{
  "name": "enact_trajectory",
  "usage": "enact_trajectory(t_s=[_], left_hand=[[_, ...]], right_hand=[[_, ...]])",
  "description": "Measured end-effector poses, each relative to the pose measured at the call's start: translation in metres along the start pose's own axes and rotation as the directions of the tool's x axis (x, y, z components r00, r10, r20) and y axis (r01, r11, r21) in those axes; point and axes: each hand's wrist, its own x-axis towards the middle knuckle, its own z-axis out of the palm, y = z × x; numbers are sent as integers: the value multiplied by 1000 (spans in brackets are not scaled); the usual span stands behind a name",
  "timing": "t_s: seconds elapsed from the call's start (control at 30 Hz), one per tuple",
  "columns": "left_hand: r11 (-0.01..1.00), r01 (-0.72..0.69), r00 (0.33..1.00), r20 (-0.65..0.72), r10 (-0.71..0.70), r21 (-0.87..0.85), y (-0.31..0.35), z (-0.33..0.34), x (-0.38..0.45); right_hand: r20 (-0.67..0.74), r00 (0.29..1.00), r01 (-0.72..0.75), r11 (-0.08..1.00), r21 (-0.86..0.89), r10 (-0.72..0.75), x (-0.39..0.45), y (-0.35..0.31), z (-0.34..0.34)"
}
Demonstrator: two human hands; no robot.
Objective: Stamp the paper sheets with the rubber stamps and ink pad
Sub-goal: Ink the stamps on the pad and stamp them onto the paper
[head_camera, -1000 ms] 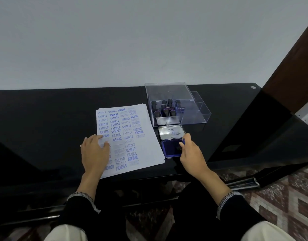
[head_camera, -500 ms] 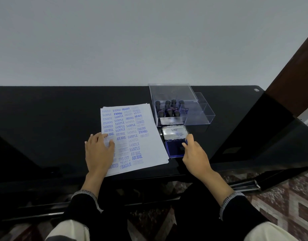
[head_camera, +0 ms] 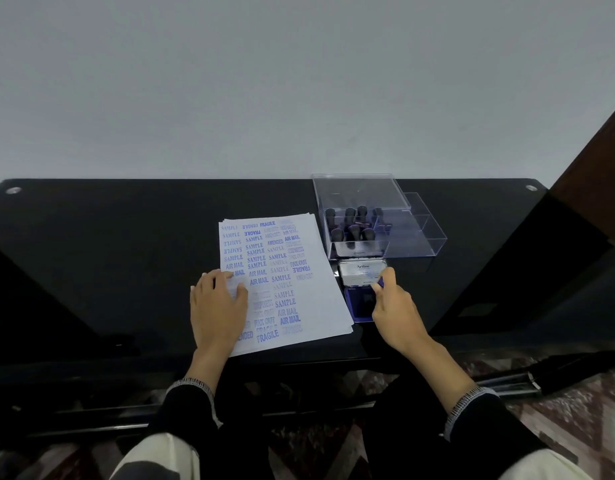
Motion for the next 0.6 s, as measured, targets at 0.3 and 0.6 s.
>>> enact_trajectory(t_s=[0.3, 0.6], left_hand=[[1000, 6, 1000, 7, -6, 8, -2, 4, 0], [997, 55, 998, 40, -52, -60, 2, -2, 4]], right_hand=[[10, 992, 120, 938, -326, -124, 2, -6, 5], [50, 997, 71, 966, -249, -61, 1, -6, -1]])
